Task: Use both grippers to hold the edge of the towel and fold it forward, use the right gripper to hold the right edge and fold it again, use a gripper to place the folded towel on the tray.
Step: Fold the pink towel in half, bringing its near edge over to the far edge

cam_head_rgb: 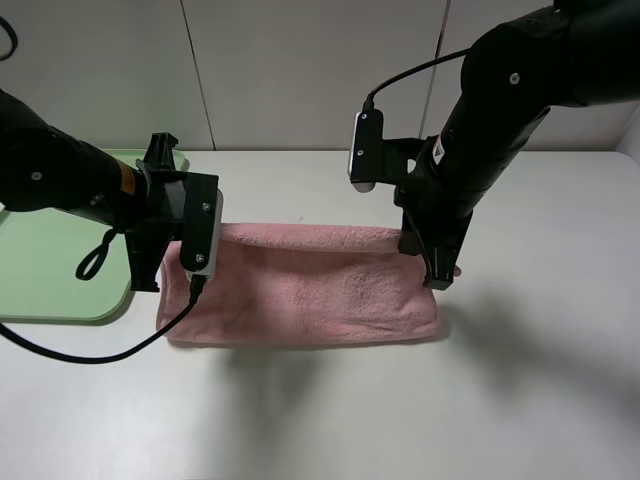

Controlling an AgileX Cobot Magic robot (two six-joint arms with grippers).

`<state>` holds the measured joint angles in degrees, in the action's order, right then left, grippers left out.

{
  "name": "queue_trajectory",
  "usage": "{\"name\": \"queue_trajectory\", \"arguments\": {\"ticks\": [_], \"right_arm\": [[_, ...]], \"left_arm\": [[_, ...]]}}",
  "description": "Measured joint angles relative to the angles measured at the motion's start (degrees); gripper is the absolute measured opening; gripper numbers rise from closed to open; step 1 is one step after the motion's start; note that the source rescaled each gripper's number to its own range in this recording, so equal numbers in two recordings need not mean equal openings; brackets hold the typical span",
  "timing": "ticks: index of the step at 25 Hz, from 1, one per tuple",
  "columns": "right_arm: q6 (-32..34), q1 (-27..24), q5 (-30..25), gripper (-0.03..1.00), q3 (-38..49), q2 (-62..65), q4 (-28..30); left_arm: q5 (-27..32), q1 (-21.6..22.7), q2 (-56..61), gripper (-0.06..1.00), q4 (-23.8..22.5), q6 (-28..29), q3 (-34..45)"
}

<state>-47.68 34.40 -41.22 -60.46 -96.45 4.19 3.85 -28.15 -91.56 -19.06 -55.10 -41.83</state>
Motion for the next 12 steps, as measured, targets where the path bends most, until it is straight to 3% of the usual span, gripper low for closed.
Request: {"name": "queue_trajectory", "arguments": {"ticks": [6,9,11,12], "right_arm": [[1.3,0.0,0.4,0.00,0.0,0.0,1.4],[1.5,0.0,1.3,0.00,0.0,0.0,1.6],[3.8,-0.1,1.5,0.13,0.0,0.0,1.8],[5.7,-0.1,1.4,0.32,0.0,0.0,2.0]], "left_arm": [[-1.0,0.0,-0.1,0.00,-0.4,-0.1,0.0],[-1.0,0.1,-0.1,0.07,-0.4,0.1,0.0],[-0.9,0.1,-0.1,0.22,0.4,1.2,0.0],[-0.9,0.1,-0.1,0.35,1.1,2.0,0.0]]}}
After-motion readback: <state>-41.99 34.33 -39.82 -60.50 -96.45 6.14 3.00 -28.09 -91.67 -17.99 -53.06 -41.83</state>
